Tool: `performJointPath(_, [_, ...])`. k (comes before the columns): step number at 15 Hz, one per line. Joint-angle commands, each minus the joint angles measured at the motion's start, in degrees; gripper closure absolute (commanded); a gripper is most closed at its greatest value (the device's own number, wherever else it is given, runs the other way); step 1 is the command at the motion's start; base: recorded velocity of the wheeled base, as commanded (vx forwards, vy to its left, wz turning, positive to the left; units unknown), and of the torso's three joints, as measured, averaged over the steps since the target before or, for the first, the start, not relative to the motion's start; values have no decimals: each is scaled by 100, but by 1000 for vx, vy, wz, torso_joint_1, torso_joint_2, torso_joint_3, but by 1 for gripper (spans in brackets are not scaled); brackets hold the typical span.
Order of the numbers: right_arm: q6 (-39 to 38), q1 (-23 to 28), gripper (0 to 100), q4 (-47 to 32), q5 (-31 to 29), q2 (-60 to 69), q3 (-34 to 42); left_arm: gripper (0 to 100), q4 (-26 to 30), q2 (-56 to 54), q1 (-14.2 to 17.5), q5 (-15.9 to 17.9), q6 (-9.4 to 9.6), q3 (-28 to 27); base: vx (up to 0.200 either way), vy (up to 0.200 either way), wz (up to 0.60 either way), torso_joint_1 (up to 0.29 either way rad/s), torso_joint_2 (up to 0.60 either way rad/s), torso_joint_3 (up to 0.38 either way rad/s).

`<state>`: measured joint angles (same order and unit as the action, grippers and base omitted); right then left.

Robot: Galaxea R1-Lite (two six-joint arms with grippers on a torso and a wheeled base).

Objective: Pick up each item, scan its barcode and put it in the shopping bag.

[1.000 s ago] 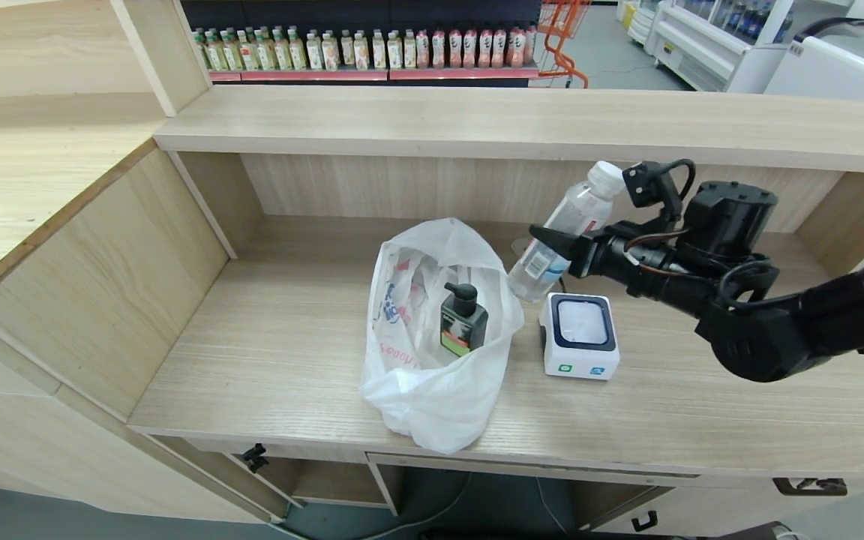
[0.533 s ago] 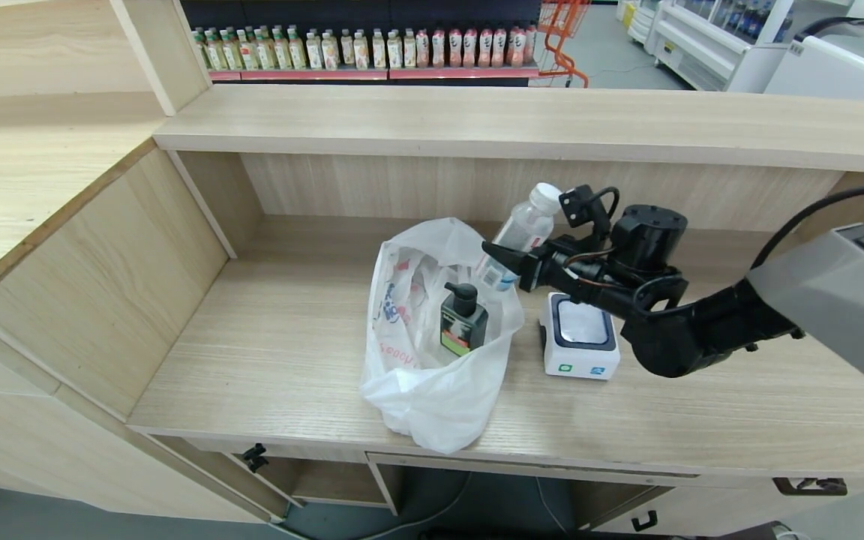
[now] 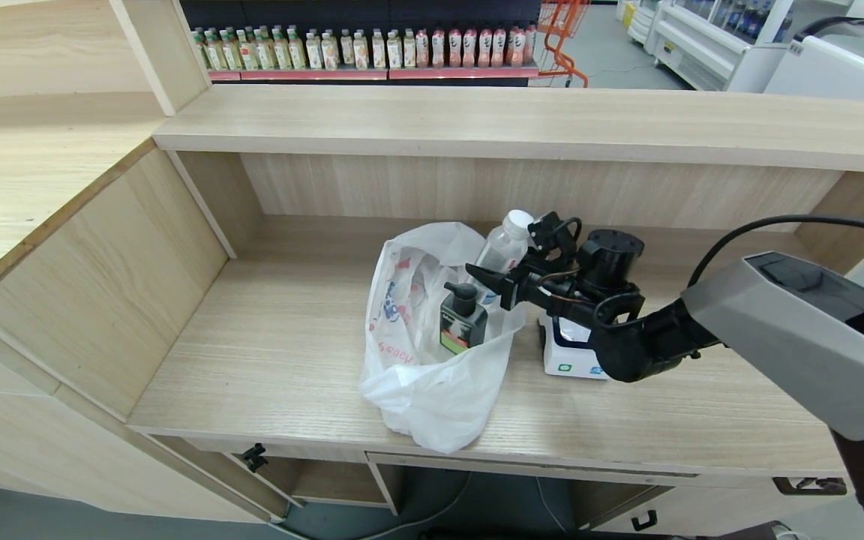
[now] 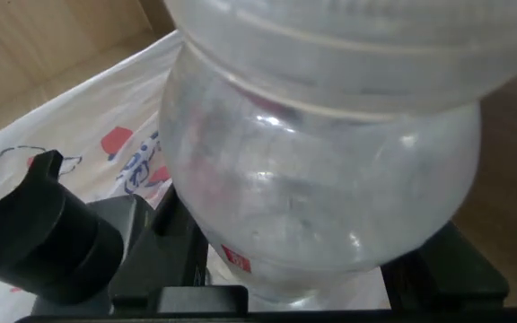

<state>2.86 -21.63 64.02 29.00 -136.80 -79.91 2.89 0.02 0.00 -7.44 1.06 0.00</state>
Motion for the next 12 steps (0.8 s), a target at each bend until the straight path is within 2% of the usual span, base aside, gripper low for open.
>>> performJointPath(1, [21, 1, 100, 31, 18, -189, -104, 0, 1, -2, 0, -3, -1, 0, 0, 0, 0, 0, 0, 0])
performJointPath(3, [153, 53, 100, 40, 115, -198, -139, 0, 1, -2, 0, -3, -1, 0, 0, 0, 0, 0, 0, 0])
performJointPath(4, [171, 97, 0, 40, 220, -162, -121, 0, 1, -2, 0, -3, -1, 0, 0, 0, 0, 0, 0, 0])
performJointPath(8, [-348, 203, 0, 31, 369, 303, -16, 0, 1, -2, 0, -3, -1, 0, 0, 0, 0, 0, 0, 0])
performJointPath(12, [-1165, 194, 0, 40, 413, 1191, 573, 0, 1, -2, 0, -3, -1, 0, 0, 0, 0, 0, 0, 0])
